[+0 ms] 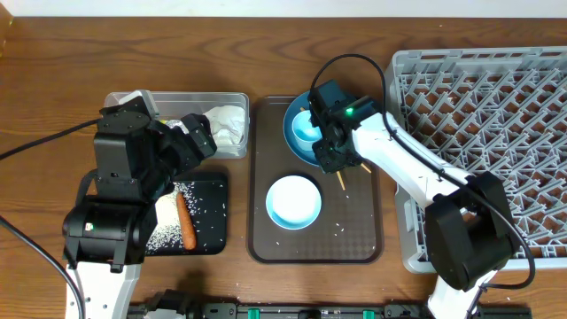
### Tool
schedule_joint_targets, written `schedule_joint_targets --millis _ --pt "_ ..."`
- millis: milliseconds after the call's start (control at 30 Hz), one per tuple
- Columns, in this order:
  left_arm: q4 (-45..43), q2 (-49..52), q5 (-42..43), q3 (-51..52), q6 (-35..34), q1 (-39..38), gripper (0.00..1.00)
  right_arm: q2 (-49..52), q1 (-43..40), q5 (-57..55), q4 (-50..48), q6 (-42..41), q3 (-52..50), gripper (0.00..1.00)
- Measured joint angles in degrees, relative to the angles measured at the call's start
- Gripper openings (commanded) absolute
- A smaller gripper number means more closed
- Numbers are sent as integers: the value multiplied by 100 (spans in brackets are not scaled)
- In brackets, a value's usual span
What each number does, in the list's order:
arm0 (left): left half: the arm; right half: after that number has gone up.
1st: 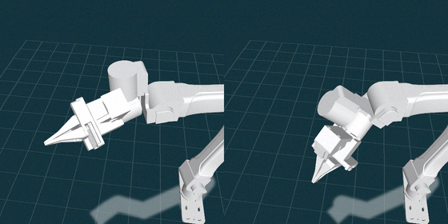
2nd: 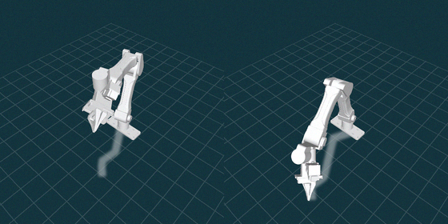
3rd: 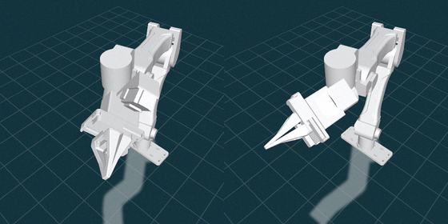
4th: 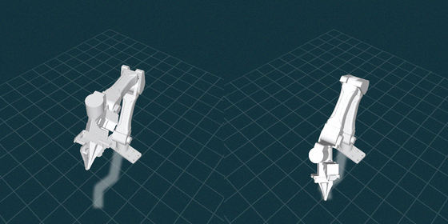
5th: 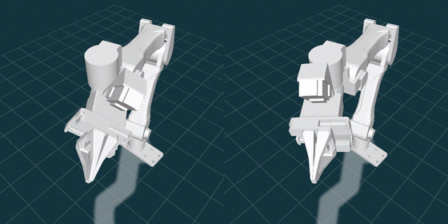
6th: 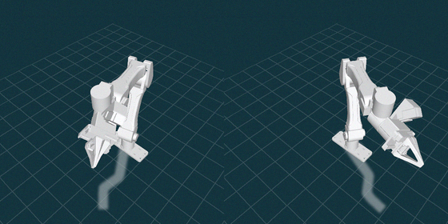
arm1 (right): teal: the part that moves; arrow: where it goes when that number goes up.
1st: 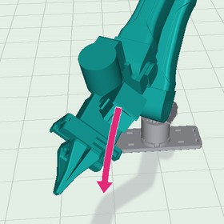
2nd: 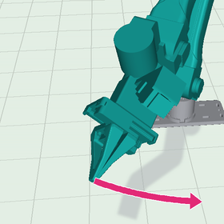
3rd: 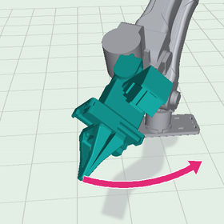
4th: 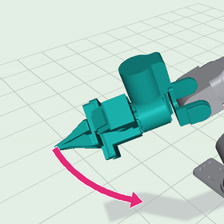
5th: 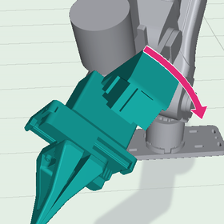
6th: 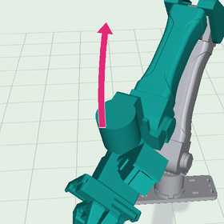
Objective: Sort waste into correct bins and load items into the dishwasher rack
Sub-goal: 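Grasp a wooden chopstick on the blue plate with the right gripper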
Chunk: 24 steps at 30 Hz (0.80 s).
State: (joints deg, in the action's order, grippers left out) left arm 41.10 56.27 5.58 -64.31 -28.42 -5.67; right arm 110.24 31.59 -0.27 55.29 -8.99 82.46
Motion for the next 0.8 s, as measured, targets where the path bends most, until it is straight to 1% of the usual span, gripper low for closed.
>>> schedule_joint_targets --millis 67,167,233,467,633,800 --pt "0 0 0 -2 -2 0 98 0 24 28 61 0 0 26" --pt "0 0 0 -2 -2 0 98 0 33 63 105 0 -11 23" --pt "0 0 0 -2 -2 0 98 0 48 63 61 -39 -50 17" --pt "0 0 0 -2 -2 0 98 -2 114 72 -317 -164 -350 1" --pt "0 0 0 -2 -2 0 98 -2 111 68 -293 -214 -376 1" --pt "0 0 0 -2 -2 0 98 -2 111 72 96 -214 -162 1"
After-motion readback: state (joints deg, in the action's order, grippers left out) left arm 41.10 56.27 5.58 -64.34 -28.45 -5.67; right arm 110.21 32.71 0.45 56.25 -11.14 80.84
